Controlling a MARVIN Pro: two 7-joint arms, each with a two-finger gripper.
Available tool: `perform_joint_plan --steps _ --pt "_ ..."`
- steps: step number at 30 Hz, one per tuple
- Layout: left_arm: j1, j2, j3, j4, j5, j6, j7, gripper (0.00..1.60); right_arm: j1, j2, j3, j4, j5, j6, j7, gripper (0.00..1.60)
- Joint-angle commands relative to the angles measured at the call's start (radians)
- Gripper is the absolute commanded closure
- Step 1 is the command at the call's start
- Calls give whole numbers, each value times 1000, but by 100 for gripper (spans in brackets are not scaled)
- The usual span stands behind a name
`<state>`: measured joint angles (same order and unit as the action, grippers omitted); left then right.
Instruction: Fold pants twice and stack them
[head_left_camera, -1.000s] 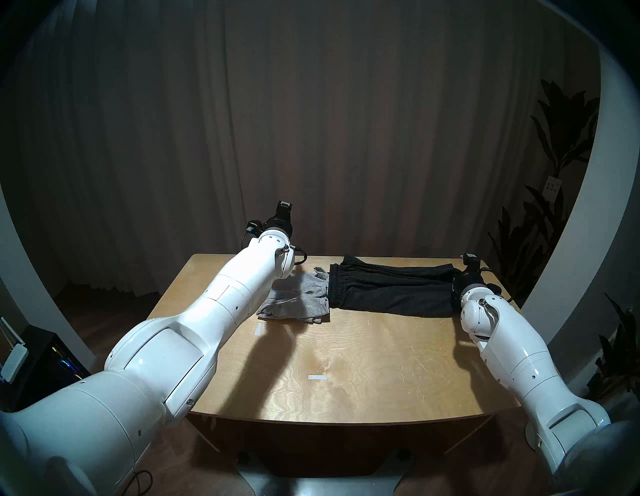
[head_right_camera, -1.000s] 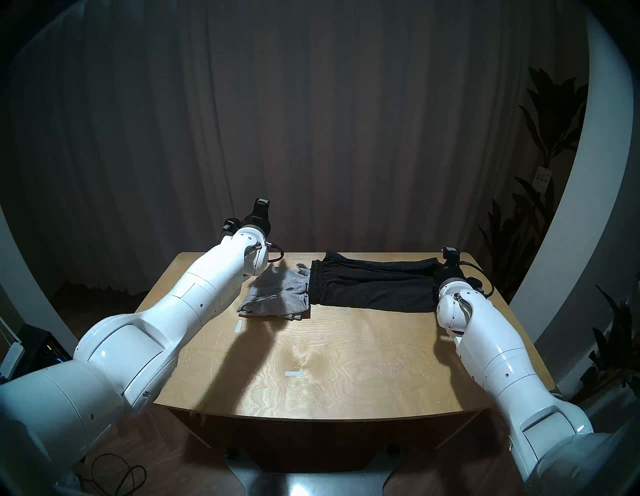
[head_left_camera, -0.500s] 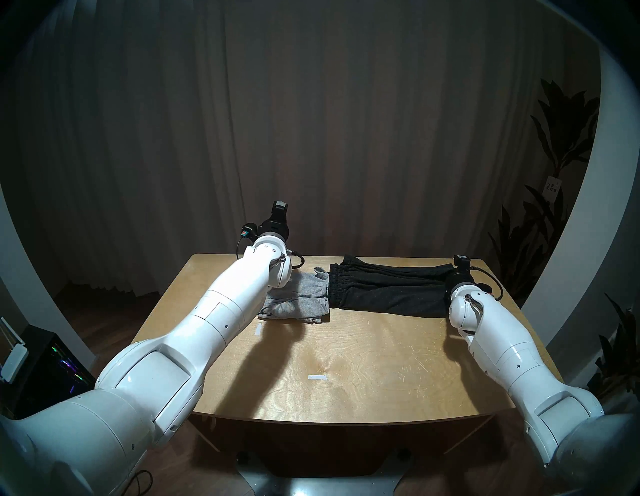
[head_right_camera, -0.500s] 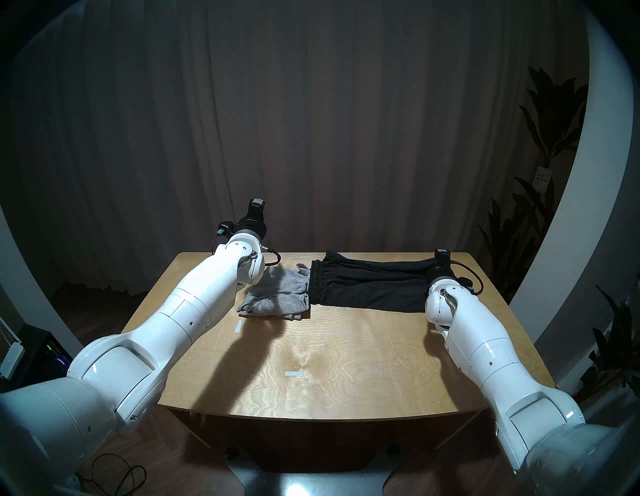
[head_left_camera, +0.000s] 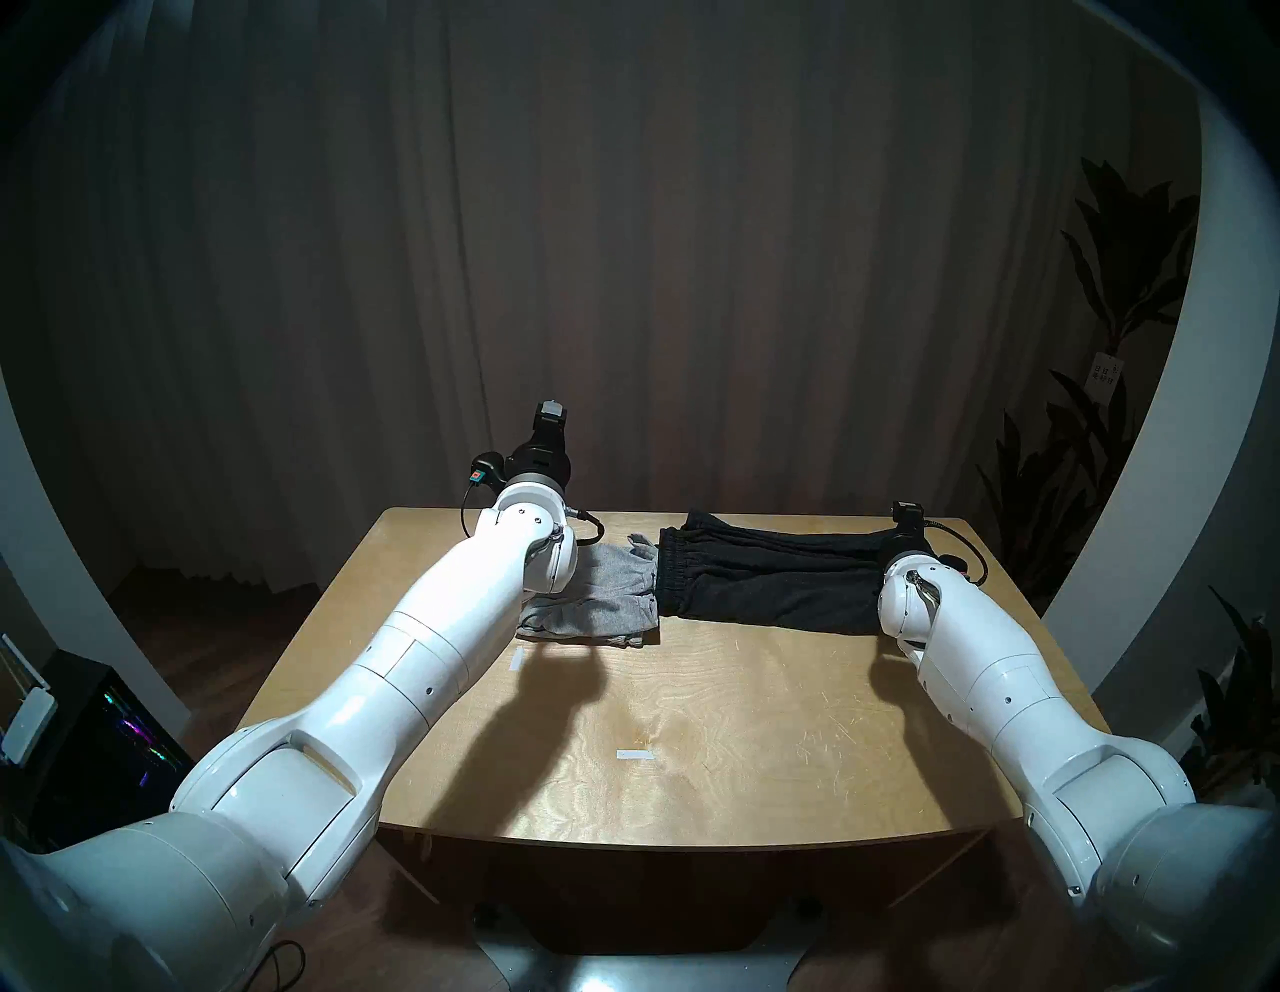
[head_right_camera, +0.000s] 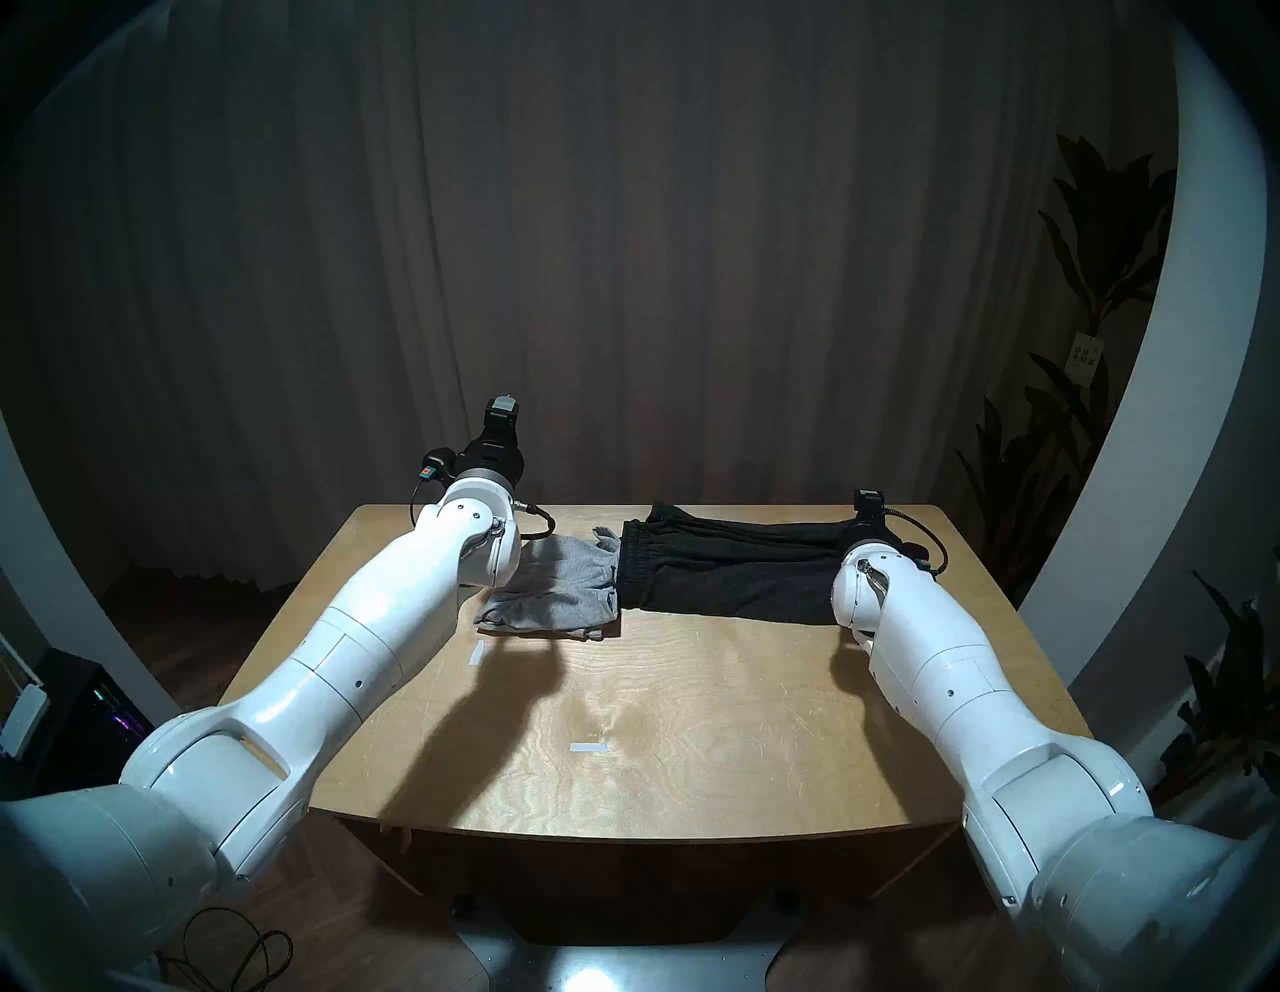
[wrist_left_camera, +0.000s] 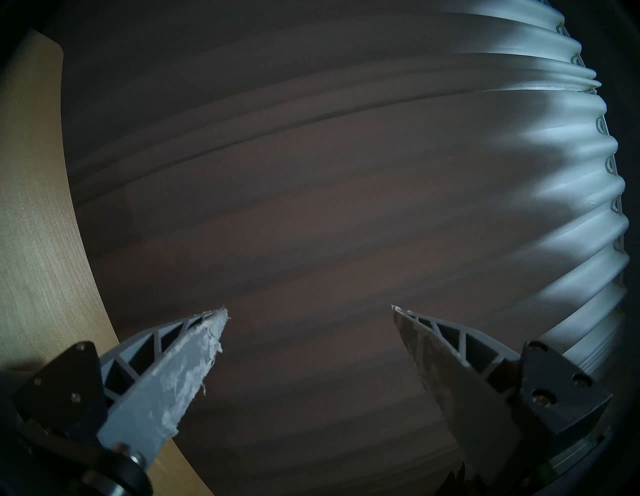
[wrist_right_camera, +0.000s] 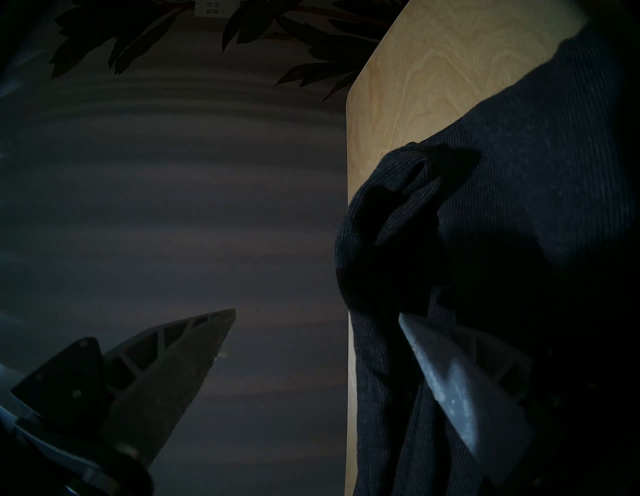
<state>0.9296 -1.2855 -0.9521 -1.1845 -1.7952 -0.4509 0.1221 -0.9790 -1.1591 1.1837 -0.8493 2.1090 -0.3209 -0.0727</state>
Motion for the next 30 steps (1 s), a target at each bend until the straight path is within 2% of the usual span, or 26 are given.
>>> perform_joint_plan --steps 1,7,11,12,14,15,17,18,20,23,26,30 --pt "35 39 -11 -116 10 -29 22 0 108 -35 -10 55 -17 4 13 0" --pt "69 60 -13 -174 14 -45 51 0 149 -53 -20 108 -22 6 16 0" --pt "99 83 -19 -235 20 -64 86 0 186 -66 -23 144 -29 9 24 0" --pt "116 97 -22 -275 20 -68 99 0 206 -70 -30 162 -30 10 23 0" --pt "108 90 -21 -250 22 -70 97 0 191 -67 -23 144 -34 10 30 0" --pt "131 107 -25 -298 23 -79 118 0 227 -75 -31 177 -35 14 28 0" --pt "149 121 -27 -334 25 -86 137 0 246 -79 -35 196 -39 18 32 0" --pt "148 119 -27 -325 27 -89 140 0 238 -78 -30 189 -41 20 38 0" --pt "170 136 -30 -369 29 -97 162 0 267 -86 -38 224 -44 25 39 0" --pt "178 142 -32 -383 31 -104 176 0 277 -88 -39 236 -48 31 45 0" --pt "211 168 -38 -445 34 -116 215 0 312 -98 -46 285 -55 43 55 0" --pt "229 183 -40 -477 37 -126 247 0 342 -110 -49 326 -60 54 62 0"
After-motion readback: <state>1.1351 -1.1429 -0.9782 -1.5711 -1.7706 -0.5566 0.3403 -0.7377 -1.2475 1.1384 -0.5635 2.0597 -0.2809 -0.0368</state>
